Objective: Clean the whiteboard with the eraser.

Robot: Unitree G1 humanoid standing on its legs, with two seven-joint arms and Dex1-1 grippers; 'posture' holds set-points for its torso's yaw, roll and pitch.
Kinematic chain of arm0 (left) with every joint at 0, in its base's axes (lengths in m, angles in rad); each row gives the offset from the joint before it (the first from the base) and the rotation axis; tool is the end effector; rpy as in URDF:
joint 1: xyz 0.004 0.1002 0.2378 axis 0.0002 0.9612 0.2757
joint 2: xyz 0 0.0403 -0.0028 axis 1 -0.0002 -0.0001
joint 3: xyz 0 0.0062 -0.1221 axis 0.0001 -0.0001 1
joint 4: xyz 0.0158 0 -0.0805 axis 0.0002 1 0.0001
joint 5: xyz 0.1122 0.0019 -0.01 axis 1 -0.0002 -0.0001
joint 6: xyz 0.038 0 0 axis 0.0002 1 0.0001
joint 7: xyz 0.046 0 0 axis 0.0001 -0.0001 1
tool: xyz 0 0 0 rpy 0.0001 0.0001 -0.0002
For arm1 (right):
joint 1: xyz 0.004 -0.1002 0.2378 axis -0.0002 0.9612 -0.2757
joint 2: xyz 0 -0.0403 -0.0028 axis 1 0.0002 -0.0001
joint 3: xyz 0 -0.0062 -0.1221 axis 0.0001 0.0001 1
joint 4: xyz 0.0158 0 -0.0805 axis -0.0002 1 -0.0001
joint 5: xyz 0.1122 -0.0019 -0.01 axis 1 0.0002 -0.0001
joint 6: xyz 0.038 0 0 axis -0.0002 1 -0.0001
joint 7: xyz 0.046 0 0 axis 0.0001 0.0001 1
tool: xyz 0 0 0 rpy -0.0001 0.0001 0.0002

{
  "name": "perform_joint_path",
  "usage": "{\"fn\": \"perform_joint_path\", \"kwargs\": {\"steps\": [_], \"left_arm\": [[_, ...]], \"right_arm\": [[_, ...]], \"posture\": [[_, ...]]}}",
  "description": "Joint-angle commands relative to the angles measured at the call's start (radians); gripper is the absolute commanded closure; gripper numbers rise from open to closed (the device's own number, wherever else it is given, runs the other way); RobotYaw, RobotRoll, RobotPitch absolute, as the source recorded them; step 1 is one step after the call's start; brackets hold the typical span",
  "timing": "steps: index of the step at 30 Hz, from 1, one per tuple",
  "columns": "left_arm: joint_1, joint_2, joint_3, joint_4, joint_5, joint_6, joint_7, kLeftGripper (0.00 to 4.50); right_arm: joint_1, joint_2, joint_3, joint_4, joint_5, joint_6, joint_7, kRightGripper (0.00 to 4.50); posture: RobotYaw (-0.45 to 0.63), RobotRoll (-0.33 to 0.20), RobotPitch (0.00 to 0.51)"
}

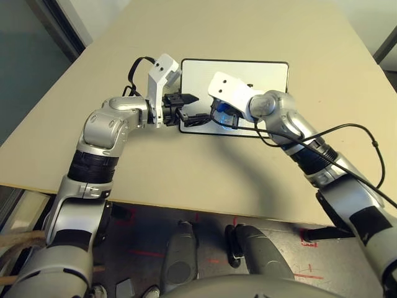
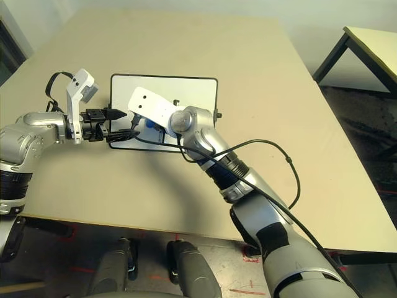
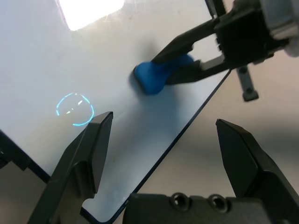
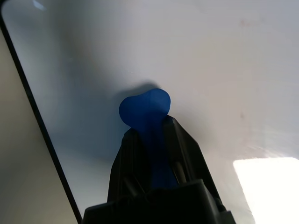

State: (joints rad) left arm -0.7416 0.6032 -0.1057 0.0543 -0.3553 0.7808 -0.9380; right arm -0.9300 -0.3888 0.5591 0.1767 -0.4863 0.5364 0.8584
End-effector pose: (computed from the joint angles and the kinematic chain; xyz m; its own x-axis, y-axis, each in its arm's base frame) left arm 0.3235 0.2092 0.2052 0.5197 -0.7882 -0.3296 0.8453 0.5303 0.0648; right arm 0.3389 -0.0901 0.2009 0.7060 0.4498 -0.5470 -0.6548 0.1202 -0.7462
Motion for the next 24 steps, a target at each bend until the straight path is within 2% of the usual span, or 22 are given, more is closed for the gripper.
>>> {"fn": "perform_joint_path", "kwargs": {"steps": [1,11,24], "left_arm": [[-0.005,-0.001,-0.014,0.014,0.006,-0.007,-0.009,0.00],[-0.015,-0.005,-0.022,0.028,0.011,-0.016,-0.016,0.00],[-0.027,-0.009,-0.034,0.052,0.017,-0.034,-0.028,0.00]], "right_arm": [[0.070,-0.058,-0.008,-0.016,-0.016,0.064,0.031,3.93],[0.104,-0.142,-0.028,-0.080,-0.014,0.095,0.054,3.93],[0.091,-0.182,-0.076,-0.088,-0.010,0.113,0.056,3.93]], "posture": [[-0.03,0.000,0.166],[-0.04,0.000,0.162],[-0.06,0.000,0.154]]}}
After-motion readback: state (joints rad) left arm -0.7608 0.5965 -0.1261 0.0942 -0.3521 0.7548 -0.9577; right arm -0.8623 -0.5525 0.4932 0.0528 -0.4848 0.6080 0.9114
